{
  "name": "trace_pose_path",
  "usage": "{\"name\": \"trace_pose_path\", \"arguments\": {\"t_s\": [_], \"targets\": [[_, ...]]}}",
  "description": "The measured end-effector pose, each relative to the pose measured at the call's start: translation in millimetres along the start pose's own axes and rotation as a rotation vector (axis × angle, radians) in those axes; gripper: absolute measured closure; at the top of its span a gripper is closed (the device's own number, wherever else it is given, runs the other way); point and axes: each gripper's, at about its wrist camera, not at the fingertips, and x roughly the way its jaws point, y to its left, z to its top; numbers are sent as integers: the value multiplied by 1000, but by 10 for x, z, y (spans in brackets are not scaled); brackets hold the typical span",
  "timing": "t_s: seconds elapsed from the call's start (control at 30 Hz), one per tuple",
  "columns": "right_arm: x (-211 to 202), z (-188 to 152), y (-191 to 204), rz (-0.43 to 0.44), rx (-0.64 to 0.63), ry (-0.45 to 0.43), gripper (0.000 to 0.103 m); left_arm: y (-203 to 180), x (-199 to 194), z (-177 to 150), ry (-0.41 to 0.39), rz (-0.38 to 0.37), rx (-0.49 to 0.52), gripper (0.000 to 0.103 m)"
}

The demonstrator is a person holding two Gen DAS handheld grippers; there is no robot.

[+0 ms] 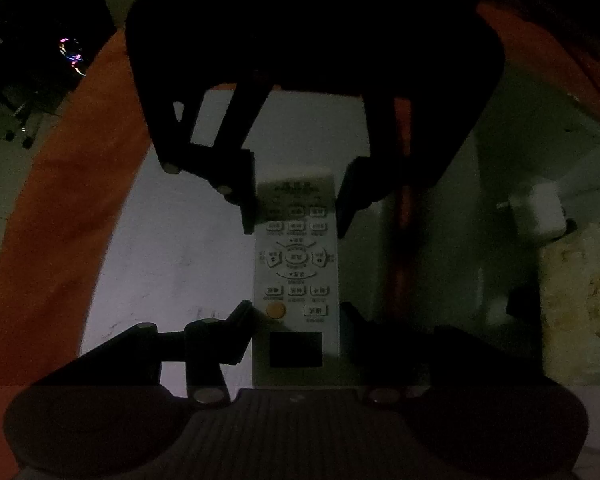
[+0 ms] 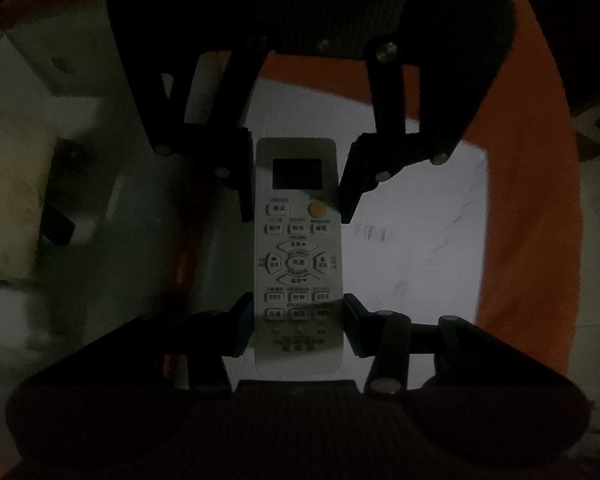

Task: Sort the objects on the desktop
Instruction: 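Close both tools around the white remote control together, then carry the remote into the box with both tools and open them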

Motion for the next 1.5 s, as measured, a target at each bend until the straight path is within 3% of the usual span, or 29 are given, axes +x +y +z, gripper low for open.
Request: {"name": "trace_pose_path", "arguments": {"t_s": [0.3, 0.47, 0.6, 0.83, 1.07, 1.5], "targets": [[-273, 327, 329, -33, -22, 18, 54, -438, -556, -14, -3, 28, 36, 62], [-524, 288, 703, -20, 5, 8, 54, -870, -811, -36, 13, 26, 72, 62], [-656, 467, 1068, -14, 9, 4, 54, -1234, -861, -134, 4, 17, 73, 62], [-816, 597, 1734, 32, 11, -3, 54, -1805, -561, -89, 50, 14, 63, 62], [-536, 555, 2245, 97, 63, -15, 54, -2305, -312, -295, 61, -54, 85, 62], [-68, 486, 2519, 117, 144, 33, 54, -2444, 44, -426, 76, -107, 100, 62]]}}
